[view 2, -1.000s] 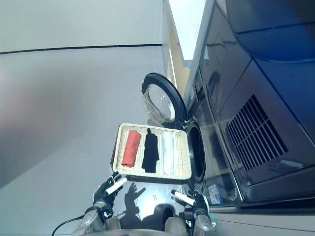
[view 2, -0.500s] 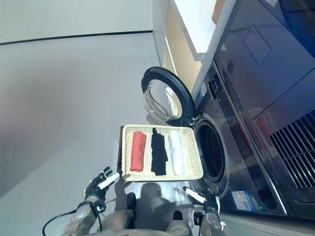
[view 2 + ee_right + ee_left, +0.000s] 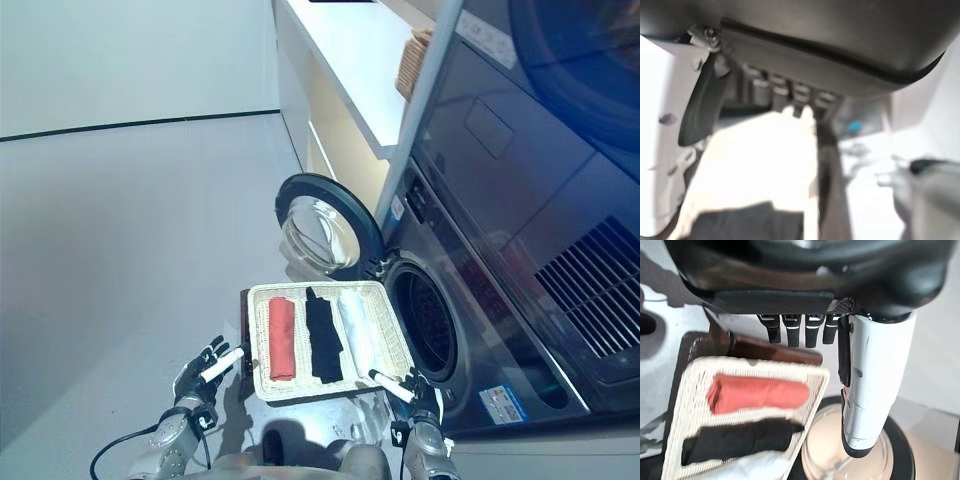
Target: Pick up the clothes and place them into the washing machine
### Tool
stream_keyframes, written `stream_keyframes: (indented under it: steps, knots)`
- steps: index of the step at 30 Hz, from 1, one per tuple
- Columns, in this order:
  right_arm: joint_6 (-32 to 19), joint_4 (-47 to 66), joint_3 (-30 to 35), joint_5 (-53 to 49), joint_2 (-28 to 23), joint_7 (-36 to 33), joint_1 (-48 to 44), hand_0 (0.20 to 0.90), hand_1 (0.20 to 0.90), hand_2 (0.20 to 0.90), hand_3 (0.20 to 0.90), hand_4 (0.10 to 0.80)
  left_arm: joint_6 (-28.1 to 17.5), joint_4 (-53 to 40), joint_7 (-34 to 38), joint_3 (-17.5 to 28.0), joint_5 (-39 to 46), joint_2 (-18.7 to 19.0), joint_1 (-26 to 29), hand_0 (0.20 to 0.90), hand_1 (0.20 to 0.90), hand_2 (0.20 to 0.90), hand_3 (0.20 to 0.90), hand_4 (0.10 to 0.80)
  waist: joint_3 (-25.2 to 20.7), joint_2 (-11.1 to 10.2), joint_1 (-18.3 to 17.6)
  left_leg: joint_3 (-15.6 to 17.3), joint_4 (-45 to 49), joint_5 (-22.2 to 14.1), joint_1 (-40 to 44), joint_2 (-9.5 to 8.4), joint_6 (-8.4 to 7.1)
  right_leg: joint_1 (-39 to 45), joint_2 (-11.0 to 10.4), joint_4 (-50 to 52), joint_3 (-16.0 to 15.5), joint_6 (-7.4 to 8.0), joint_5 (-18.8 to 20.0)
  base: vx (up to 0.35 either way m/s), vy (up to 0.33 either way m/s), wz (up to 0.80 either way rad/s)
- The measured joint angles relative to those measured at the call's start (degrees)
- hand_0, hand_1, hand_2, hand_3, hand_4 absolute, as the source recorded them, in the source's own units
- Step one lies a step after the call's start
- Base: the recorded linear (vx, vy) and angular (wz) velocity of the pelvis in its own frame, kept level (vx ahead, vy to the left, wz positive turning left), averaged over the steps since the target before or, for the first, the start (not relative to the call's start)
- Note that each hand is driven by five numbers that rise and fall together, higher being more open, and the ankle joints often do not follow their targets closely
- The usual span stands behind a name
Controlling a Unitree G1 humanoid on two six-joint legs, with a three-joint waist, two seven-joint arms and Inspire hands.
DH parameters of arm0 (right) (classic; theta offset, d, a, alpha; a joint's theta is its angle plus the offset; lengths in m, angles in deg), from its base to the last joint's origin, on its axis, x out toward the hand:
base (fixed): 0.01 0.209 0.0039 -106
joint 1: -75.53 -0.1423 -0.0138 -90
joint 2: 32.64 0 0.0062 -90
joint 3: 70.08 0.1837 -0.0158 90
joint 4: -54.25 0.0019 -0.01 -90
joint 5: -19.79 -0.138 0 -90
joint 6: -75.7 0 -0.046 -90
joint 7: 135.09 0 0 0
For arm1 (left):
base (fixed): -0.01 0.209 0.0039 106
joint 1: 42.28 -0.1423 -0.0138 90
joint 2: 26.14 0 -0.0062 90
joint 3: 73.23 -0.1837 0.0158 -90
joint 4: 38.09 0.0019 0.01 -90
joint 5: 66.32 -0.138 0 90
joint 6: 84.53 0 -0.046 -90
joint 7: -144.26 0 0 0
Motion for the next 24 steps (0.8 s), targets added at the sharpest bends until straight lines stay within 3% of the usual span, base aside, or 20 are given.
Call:
stream_keyframes:
  steps: [4, 6, 10, 12, 14, 15, 16, 17, 19, 24]
  knots:
    - [0.0, 0.2, 0.0, 0.0, 0.0, 0.0, 0.1, 0.9, 0.9, 0.9, 0.9, 0.8, 0.1, 0.0, 0.1, 0.1, 0.0, 0.3, -1.2, 0.9, 0.9, 0.9, 0.9, 0.8, 0.4, 1.3, 0.1, -0.6, -0.6, -0.4, 0.0, -0.17, 1.21, -1.5, -0.3, 0.6, -0.6, 0.98, 2.8, 0.093, 0.003, 0.04]
    - [0.0, 1.0, 0.0, 0.0, 0.0, 0.0, 1.0, 0.9, 0.9, 0.9, 0.9, 0.8, 0.2, 0.0, 0.1, 0.1, 0.0, 0.2, -1.4, 0.9, 0.9, 0.9, 0.9, 0.8, 0.5, 1.5, -0.2, -1.4, -1.4, -0.2, -0.1, -0.21, 1.49, -1.3, -0.8, -1.6, -3.4, 0.75, 1.6, 0.139, -0.091, 0.04]
    - [0.0, 1.8, -0.1, 0.0, 0.0, 0.0, 1.1, 0.9, 0.9, 0.9, 0.9, 0.8, 0.1, -0.1, 0.1, 0.0, 0.1, 0.2, -0.9, 0.9, 0.9, 0.9, 0.9, 0.8, 1.4, 1.1, -2.0, -3.8, -1.7, 0.6, -1.1, -0.15, 1.12, -1.5, -1.3, -18.3, -7.6, 2.46, 1.3, 0.102, -0.141, 0.11]
    - [0.1, 1.8, -0.1, -0.1, 0.1, -0.1, 1.5, 0.9, 0.9, 0.9, 0.9, 0.8, 0.1, -0.1, 0.1, 0.0, 0.1, 0.2, -0.9, 0.9, 0.9, 0.9, 0.9, 0.8, 1.6, 0.4, -2.7, -4.5, -1.6, 0.9, -1.1, -0.21, 0.04, -1.5, -1.6, -21.9, -8.1, 3.3, 2.9, 0.101, -0.136, 0.37]
    - [0.1, 1.8, -0.3, 0.0, 0.3, -0.1, 2.0, 0.9, 0.9, 0.9, 0.9, 0.8, -0.1, -0.2, 0.2, 0.1, 0.1, 0.4, -1.1, 0.9, 0.9, 0.9, 0.9, 0.8, 2.1, -1.4, -2.4, -5.5, -1.3, 0.6, -0.9, -0.29, -1.45, -1.5, -2.1, -24.4, -8.1, 2.54, 6.6, 0.049, -0.127, 0.32]
    - [0.1, 1.9, -0.3, 0.0, 0.6, -0.1, 1.9, 0.9, 0.9, 0.9, 0.9, 0.8, -0.1, -0.3, 0.3, 0.1, 0.1, 1.0, -1.0, 0.9, 0.9, 0.9, 0.9, 0.8, 2.4, -2.8, -2.4, -6.0, -1.0, 0.3, -0.9, -0.75, -2.62, -1.5, -2.1, -24.2, -8.1, 1.5, 8.8, 0.012, -0.115, 0.25]
    - [0.1, 1.9, -0.3, 0.0, 1.1, -0.1, 2.0, 0.9, 0.9, 0.9, 0.9, 0.8, -0.1, -0.1, 0.6, 0.0, 0.1, 2.0, -1.2, 0.9, 0.9, 0.9, 0.9, 0.8, 2.3, -4.9, -2.3, -6.2, -0.5, -0.2, -1.1, -1.41, -3.67, -1.3, -2.6, -24.2, -8.1, 1.99, 8.2, 0.005, -0.134, 0.03]
    - [0.0, 2.2, -0.1, 0.0, 0.6, -0.2, 0.8, 0.9, 0.9, 0.9, 0.9, 0.8, 0.0, 0.0, 1.0, 0.3, 0.4, 1.8, -1.1, 0.9, 0.9, 0.9, 0.9, 0.8, 3.1, -4.3, -1.5, -6.4, 2.1, -1.6, -3.0, 0.12, -5.31, -1.8, -1.4, -24.9, -7.9, 1.81, 7.2, 0.012, -0.189, -0.06]
    - [-0.1, 2.9, 0.0, 0.0, -0.5, -0.3, -1.1, 0.9, 0.9, 0.9, 0.9, 0.8, 0.0, -0.1, 1.0, 0.2, 0.4, 1.0, -1.1, 0.9, 0.9, 0.9, 0.9, 0.8, 3.8, -2.6, -2.1, -6.9, 4.3, -2.5, -4.8, 2.62, -6.59, -1.8, 1.2, -26.1, -8.7, 0.55, 7.2, 0.015, -0.143, -0.07]
    - [-0.2, 3.8, -0.3, 0.2, -2.2, -0.2, -1.9, 0.9, 0.9, 0.9, 0.9, 0.8, -0.1, -0.2, 1.1, 0.0, 1.3, -0.6, 1.5, 0.9, 0.9, 0.9, 0.9, 0.8, 4.7, -1.3, -2.3, -9.5, 5.0, -2.4, -7.0, 5.33, -8.51, -1.6, 4.1, -27.2, -10.1, -1.02, 6.6, 0.021, -0.158, 0.17]
